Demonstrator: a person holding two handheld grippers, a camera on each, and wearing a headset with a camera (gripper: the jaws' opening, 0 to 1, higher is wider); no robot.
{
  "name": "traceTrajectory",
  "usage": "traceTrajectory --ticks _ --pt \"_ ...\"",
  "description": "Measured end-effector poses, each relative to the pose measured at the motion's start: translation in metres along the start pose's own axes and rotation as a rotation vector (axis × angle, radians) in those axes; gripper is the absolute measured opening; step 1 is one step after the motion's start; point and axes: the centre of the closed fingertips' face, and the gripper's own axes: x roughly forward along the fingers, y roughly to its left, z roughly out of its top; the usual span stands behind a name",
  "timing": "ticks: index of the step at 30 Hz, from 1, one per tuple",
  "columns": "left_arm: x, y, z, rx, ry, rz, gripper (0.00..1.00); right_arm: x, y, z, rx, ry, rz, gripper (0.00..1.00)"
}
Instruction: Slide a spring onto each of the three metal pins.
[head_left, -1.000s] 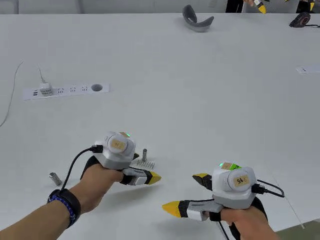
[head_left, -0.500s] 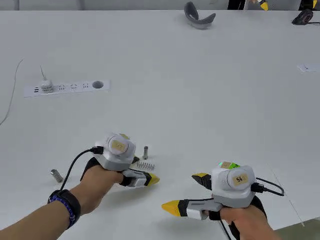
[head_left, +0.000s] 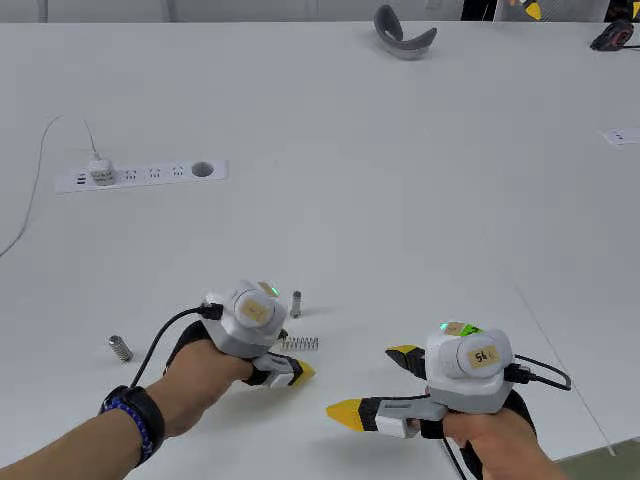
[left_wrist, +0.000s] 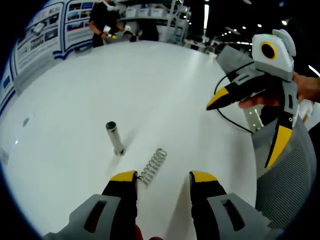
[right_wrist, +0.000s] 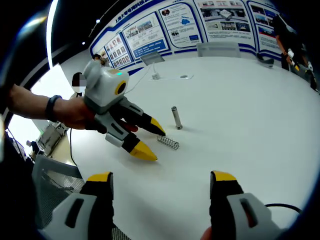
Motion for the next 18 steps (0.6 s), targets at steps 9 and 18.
traceTrajectory --ticks 9,18 --pt "0.0013 -0.0003 -0.0026 0.105 0.025 0.029 0.32 -0.0032 0.0002 -0.0064 0.007 0.005 -0.007 0.8" --pt "0.005 0.0062 -0.0057 0.129 0.024 0.074 0.21 -0.0068 0.005 -0.0073 0.001 0.006 -0.002 0.81"
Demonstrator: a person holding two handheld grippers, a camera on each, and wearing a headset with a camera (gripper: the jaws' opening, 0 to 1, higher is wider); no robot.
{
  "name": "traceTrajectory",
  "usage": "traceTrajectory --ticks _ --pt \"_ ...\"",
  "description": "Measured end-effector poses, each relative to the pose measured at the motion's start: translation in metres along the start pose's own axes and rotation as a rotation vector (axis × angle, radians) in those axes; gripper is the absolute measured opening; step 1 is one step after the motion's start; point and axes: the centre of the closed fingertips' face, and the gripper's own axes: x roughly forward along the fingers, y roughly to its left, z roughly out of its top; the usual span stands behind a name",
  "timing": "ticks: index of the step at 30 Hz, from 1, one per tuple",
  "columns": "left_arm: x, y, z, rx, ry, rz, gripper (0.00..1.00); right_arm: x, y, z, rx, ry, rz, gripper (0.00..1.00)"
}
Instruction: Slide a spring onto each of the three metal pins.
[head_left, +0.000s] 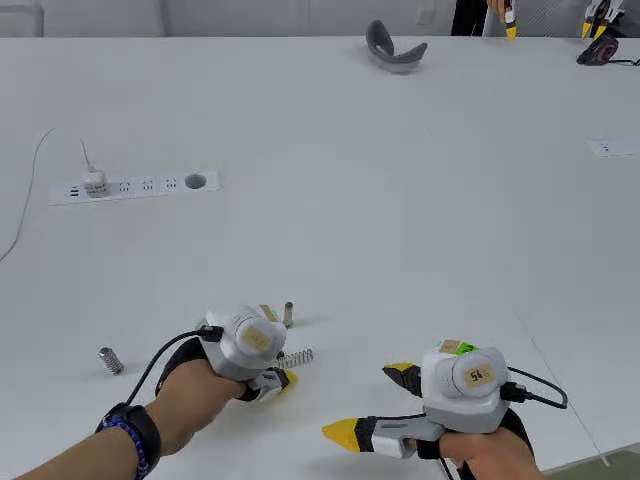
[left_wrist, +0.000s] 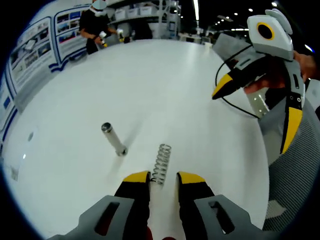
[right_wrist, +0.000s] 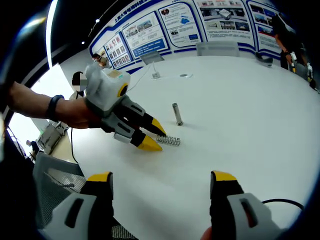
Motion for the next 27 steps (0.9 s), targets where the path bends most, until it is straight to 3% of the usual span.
traceTrajectory --ticks 5,10,14,27 --pt "-0.001 0.006 0.002 -0.044 -0.02 0.035 0.11 -0.001 0.003 -0.002 -0.001 0.002 0.002 0.81" --pt "-0.004 0.001 -0.003 -0.039 -0.005 0.032 0.11 -0.001 0.006 -0.001 0.001 -0.002 0.002 0.81" --pt "-0.012 -0.003 -0.009 -0.094 -0.013 0.038 0.11 0.0 0.008 -0.004 0.01 0.002 0.006 0.81" --pt "-0.038 -0.015 -0.028 -0.156 -0.031 0.053 0.1 0.005 0.021 -0.011 0.021 0.016 0.04 0.8"
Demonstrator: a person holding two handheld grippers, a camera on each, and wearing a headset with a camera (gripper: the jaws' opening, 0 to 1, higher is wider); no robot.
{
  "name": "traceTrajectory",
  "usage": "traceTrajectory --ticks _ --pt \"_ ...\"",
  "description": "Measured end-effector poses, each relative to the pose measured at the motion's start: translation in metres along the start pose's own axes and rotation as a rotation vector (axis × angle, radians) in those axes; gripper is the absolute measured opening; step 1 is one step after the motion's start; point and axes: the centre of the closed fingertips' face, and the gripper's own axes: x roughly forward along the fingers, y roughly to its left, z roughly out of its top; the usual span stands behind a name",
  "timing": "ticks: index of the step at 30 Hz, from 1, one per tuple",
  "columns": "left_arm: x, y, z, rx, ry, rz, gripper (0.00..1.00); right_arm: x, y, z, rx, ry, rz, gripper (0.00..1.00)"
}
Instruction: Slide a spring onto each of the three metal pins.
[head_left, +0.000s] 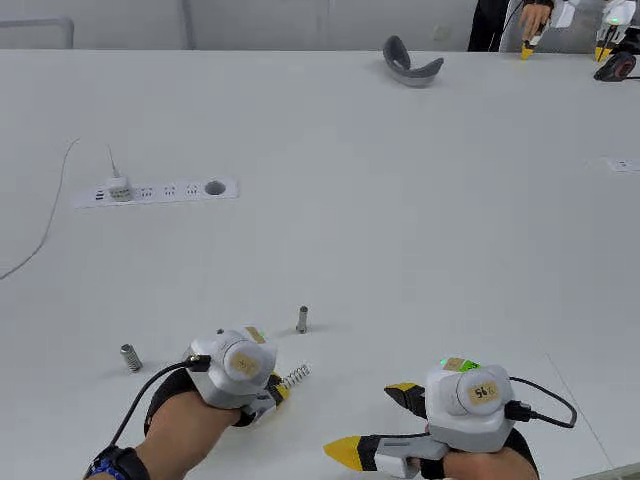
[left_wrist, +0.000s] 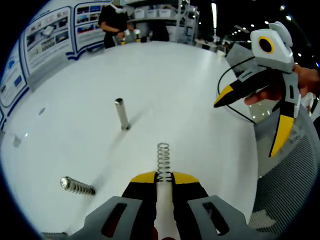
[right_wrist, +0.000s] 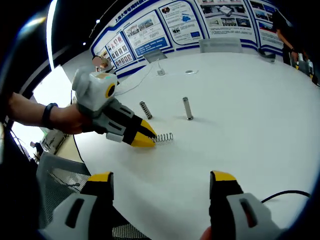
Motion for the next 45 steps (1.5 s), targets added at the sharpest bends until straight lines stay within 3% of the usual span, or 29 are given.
traceTrajectory --ticks 11,17,32,45 --pt "-0.027 -0.008 -0.012 -0.057 -0.026 0.003 0.1 0.002 0.01 0.003 -0.008 -0.009 0.032 0.79" --pt "-0.041 -0.009 -0.02 -0.057 -0.026 0.011 0.1 0.003 0.014 0.005 -0.013 -0.013 0.046 0.78" --pt "-0.075 -0.013 -0.038 -0.16 -0.062 0.041 0.1 0.01 0.033 0.002 -0.01 -0.011 0.102 0.74" --pt "-0.094 -0.022 -0.052 -0.17 -0.057 0.046 0.1 0.019 0.049 0.003 -0.005 -0.003 0.154 0.72"
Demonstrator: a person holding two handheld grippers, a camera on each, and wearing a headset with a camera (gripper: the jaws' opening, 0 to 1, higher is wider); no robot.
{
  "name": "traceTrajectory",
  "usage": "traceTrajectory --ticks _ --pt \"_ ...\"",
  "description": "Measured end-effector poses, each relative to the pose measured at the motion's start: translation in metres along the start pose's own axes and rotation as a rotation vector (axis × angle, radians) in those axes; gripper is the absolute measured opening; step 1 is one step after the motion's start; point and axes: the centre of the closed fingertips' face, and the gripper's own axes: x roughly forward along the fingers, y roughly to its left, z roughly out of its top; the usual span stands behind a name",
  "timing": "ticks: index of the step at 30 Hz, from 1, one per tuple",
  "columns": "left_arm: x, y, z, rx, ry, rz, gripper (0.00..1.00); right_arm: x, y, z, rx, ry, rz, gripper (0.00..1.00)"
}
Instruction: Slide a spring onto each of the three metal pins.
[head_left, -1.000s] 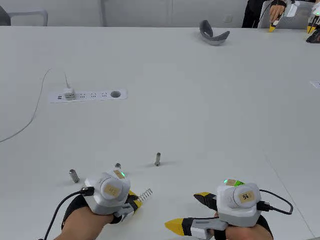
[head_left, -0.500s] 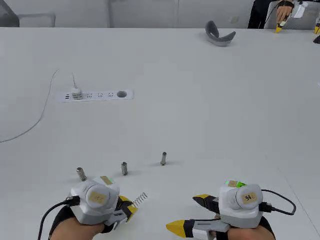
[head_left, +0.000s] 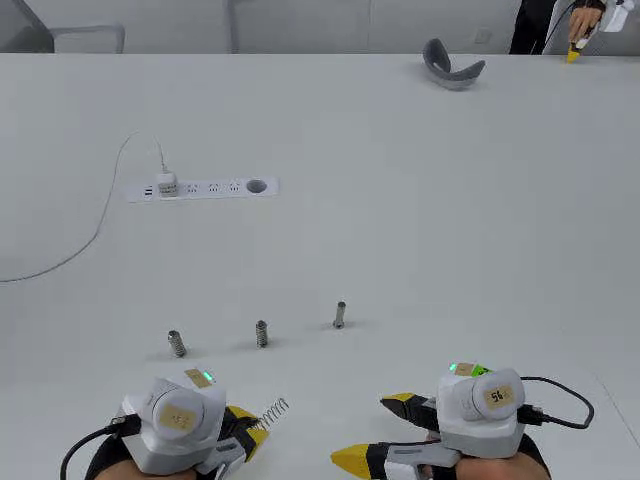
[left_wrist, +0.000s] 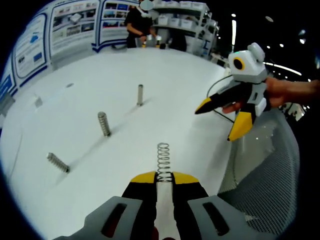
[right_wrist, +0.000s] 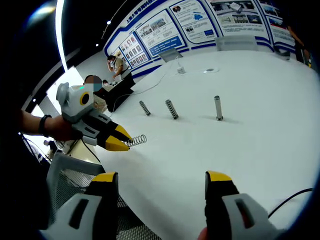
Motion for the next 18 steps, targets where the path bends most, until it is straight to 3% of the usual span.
traceTrajectory --ticks 5,12,18 --pt "-0.005 -0.001 -0.001 0.014 0.004 -0.003 0.1 0.003 0.004 0.0 0.001 0.001 0.017 0.7" --pt "-0.011 -0.012 0.0 0.062 0.013 -0.027 0.1 0.005 0.01 0.0 0.005 0.002 0.037 0.67" --pt "-0.01 -0.019 0.007 0.073 0.001 -0.042 0.1 0.007 0.017 0.006 0.029 -0.024 0.073 0.61"
